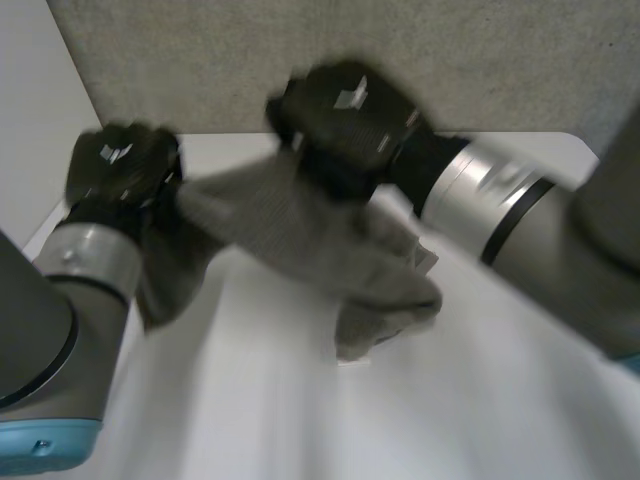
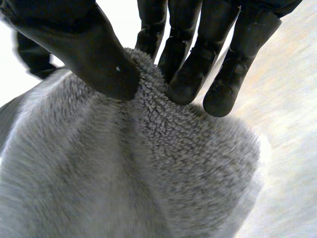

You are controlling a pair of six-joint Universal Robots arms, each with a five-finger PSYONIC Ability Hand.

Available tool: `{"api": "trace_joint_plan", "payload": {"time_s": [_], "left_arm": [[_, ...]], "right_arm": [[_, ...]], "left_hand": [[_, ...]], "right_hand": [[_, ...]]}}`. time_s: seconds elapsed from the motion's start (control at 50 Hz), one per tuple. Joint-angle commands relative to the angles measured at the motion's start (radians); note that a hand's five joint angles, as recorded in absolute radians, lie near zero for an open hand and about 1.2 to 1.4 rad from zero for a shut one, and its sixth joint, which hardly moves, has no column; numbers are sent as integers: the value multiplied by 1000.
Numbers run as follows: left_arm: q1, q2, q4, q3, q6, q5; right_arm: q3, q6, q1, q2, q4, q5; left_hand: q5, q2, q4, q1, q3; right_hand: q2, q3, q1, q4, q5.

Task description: Fold the towel.

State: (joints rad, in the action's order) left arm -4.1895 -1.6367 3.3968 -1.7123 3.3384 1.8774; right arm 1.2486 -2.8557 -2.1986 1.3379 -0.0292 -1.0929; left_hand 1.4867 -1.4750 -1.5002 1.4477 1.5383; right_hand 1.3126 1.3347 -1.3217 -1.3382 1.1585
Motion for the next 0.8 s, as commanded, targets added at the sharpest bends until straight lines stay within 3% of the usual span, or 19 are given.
{"api": "trace_joint_plan", "payload": {"time_s": [0.02, 0.04, 0.06, 0.08, 0.12, 0.18, 0.22, 0.3, 0.42, 0.56, 0.8], "left_arm": [[-242, -8, 70, -164, 3, -59], [-242, -8, 70, -164, 3, -60], [-266, -12, 70, -173, 3, -96], [-282, -11, 67, -175, 3, -137], [-293, -5, 67, -171, -2, -176], [-299, 3, 68, -159, -4, -222], [-299, 9, 70, -152, -4, -230], [-273, 31, 68, -116, -2, -233], [-219, 31, 68, -92, -2, -238], [-144, 17, 3, -92, 3, -241], [-156, 141, -137, -105, -5, -284]], "right_arm": [[14, 59, -122, -170, -51, -18], [6, 56, -139, -195, -64, -21], [-3, 53, -147, -201, -76, -28], [-3, 53, -147, -201, -77, -28], [-41, 33, -126, -190, -78, -67], [-52, 12, -98, -177, -80, -113], [-55, -42, -35, -137, -80, -194], [-43, -68, 22, -115, -86, -240], [34, -65, 121, -115, -90, -237], [43, -47, 152, -198, -77, -234], [-99, 58, 151, -431, -80, -237]], "left_hand": [[-755, 569, 594, -542, -632], [-758, 572, 597, -544, -635], [-1130, 944, 969, -916, -1007], [-1413, 1226, 1252, -1199, -1290], [-1436, 1250, 1275, -1222, -1313], [-1430, 1244, 1269, -1217, -1307], [-1430, 1244, 1269, -1217, -1307], [-1427, 1241, 1266, -1214, -1304], [-1430, 1244, 1269, -1217, -1307], [-1424, 1238, 1263, -1211, -1301], [-1424, 1238, 1263, -1211, -1301]], "right_hand": [[-30, -52, 39, 55, -50], [-501, -523, 510, 526, -521], [-906, -929, 916, 932, -927], [-910, -933, 920, 936, -931], [-1092, -1114, 1101, 1118, -1113], [-1134, -1156, 1143, 1159, -1154], [-1138, -1160, 1147, 1164, -1159], [-1138, -1160, 1147, 1164, -1159], [-1116, -1138, 1125, 1142, -1137], [-1090, -1112, 1099, 1115, -1110], [-949, -971, 958, 975, -970]]}}
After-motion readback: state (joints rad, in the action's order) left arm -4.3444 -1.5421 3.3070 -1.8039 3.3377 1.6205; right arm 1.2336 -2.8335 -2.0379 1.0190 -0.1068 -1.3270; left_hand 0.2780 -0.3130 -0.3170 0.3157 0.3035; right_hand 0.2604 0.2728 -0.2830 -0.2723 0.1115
